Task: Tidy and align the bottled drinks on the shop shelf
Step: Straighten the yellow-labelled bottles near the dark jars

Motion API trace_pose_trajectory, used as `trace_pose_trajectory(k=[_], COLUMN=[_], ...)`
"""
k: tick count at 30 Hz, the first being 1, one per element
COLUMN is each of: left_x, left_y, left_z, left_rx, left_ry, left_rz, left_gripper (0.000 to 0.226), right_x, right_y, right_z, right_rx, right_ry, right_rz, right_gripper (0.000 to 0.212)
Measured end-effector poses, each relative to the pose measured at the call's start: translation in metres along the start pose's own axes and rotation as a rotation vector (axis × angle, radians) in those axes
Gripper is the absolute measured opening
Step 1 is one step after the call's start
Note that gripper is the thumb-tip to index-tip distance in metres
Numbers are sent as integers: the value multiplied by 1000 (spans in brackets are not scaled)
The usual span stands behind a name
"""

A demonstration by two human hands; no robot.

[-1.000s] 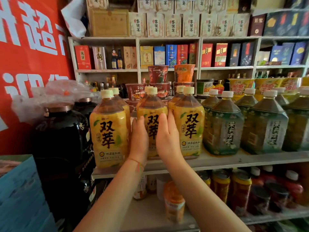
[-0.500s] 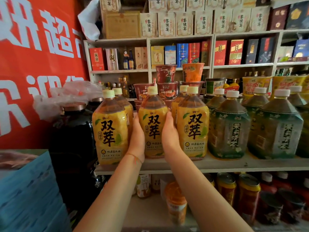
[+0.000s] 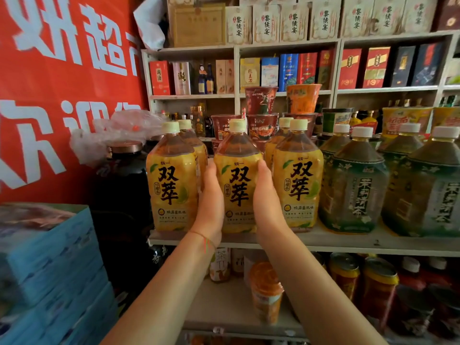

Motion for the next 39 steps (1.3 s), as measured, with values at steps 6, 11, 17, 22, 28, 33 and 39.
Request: trace_pose_trajectory(k=[6,11,17,22,28,33,39], left_x=[3,-1,-28,-74,-88,-100,-95], left_y=[4,2,-8,-27,-7,-4,-3], left_z=[-4,1,5,33,29,19,11], left_rx=[5,2,-61,-123,-120,-157,-123], left_ry=[34,19,399,1165,1604,1647,1622], left_rz=[-69,2,477,1174,995,1044,1028], left_gripper=[76,62,66,57,58,56,61], right_x=[-5,-4,0,1,-2,1,-5], right_y=[-3,-1,-3,-1,-2,-5,-6], right_z=[-1,0,-5,-4,0,21,24], right_rx=[17,-17,-14,-52,-73,-11,-46], right_ry=[8,-46,-91,-133,-132,-153,8], right_rz=[-33,-64,-178,-294,-256,-280,-70], right_gripper=[81,96,55,38,46,40,47])
Point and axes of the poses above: each hand's wrist, its own y-axis towards the middle knuckle, its own z-axis out of the palm, x = y × z, the point moved 6 cm from there along y, towards the middle knuckle, and after that the axes turned 1 degree about x, right-handed, at the moved point
